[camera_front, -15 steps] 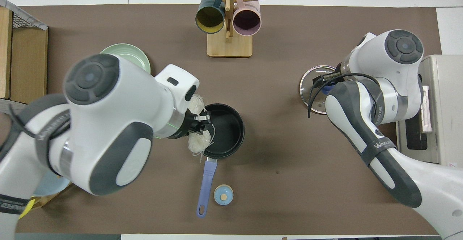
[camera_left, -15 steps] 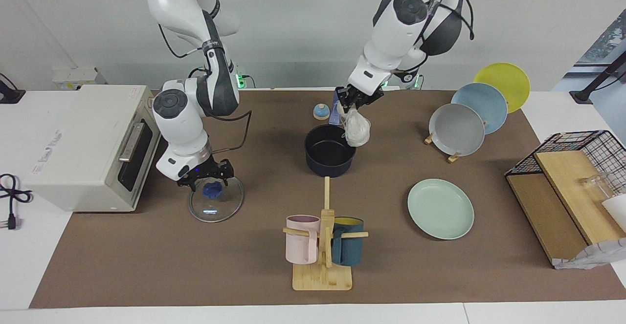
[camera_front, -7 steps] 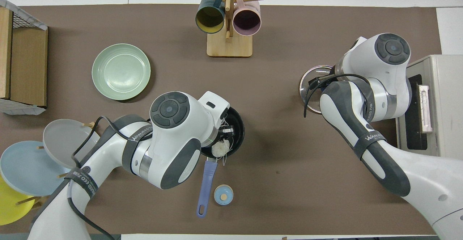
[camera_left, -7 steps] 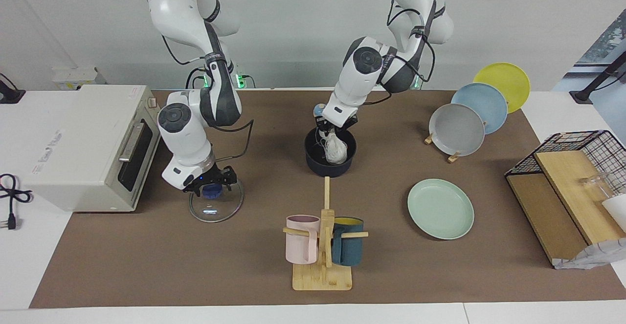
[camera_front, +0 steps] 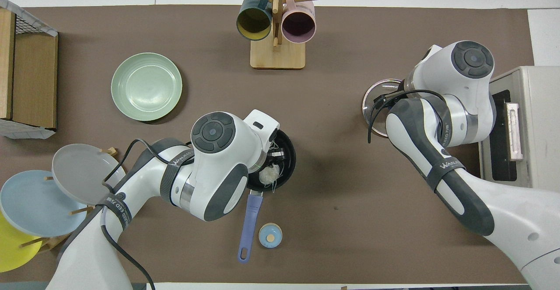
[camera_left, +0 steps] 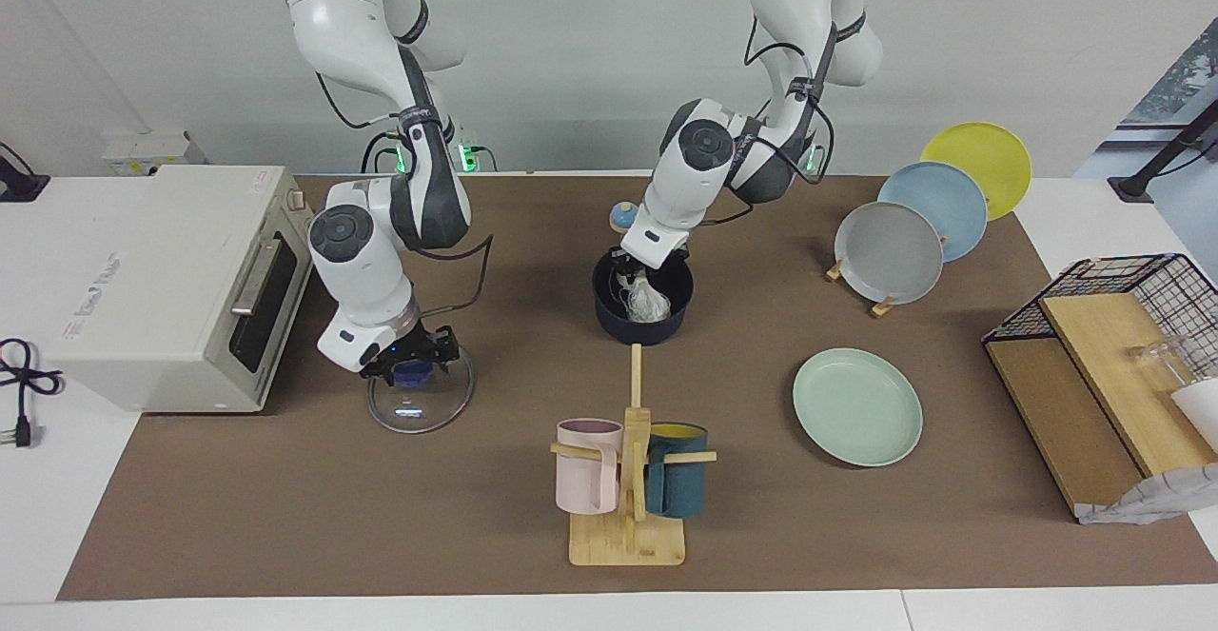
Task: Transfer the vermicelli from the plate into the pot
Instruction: 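Carry the vermicelli over the black pot with the left gripper, then release the vermicelli into the pot and withdraw the left gripper, then carry the glass lid over the pot with the right gripper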
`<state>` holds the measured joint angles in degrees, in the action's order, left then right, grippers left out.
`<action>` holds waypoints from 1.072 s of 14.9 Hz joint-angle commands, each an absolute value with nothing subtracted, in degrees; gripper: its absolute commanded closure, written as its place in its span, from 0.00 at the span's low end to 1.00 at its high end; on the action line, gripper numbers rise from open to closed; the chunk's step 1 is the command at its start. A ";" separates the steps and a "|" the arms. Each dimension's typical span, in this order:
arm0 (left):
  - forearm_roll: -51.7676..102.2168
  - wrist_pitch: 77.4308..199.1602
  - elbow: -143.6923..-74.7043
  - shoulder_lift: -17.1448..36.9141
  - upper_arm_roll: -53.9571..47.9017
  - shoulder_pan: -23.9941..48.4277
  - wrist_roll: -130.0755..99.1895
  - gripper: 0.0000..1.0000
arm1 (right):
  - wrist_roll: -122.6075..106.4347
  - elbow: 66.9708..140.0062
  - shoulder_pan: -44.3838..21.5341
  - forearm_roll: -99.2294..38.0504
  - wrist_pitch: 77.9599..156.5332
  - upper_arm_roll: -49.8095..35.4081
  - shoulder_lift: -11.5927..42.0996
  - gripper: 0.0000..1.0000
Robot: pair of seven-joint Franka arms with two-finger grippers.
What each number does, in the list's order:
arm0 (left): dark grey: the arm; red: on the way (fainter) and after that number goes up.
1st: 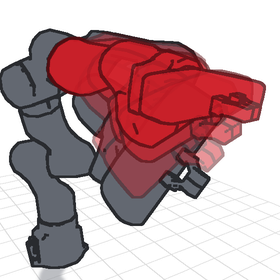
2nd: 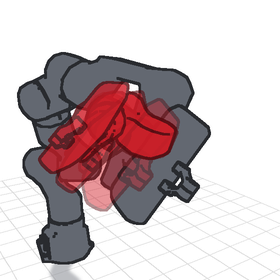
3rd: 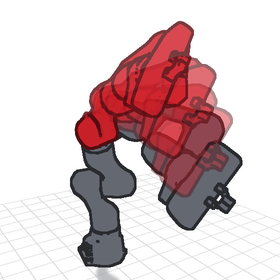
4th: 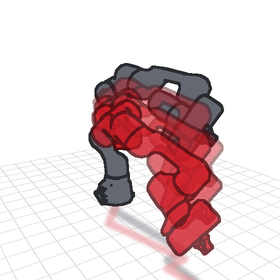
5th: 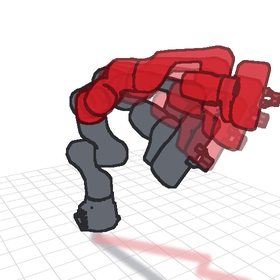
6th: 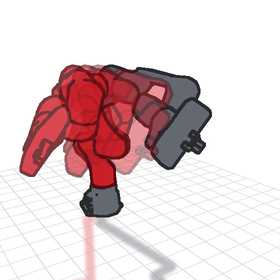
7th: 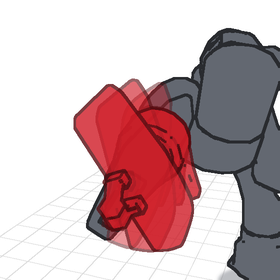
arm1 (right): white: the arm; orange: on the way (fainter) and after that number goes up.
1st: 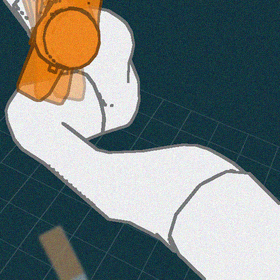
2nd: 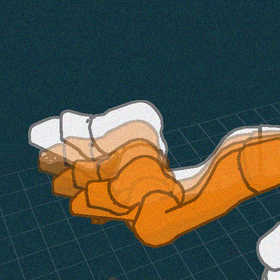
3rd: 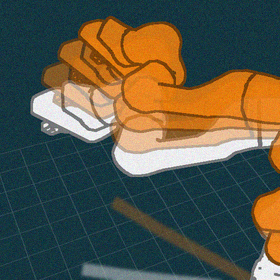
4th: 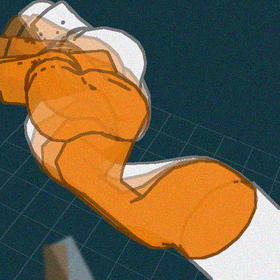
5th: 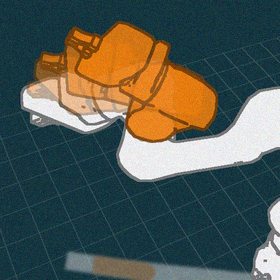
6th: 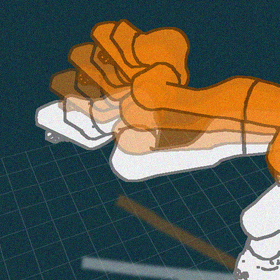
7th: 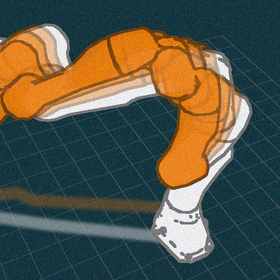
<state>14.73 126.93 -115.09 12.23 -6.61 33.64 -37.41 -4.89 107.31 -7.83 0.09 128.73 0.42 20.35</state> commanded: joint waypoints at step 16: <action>-0.26 91.67 -93.78 -0.79 -4.57 4.76 -6.08 0.00 | -5.90 96.87 -10.98 -0.61 114.55 0.09 19.42 0.50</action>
<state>2.38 93.59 -94.67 -0.89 -3.68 5.64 -8.23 -6.40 100.45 -9.75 0.08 119.19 0.20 19.91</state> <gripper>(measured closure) 0.000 0.339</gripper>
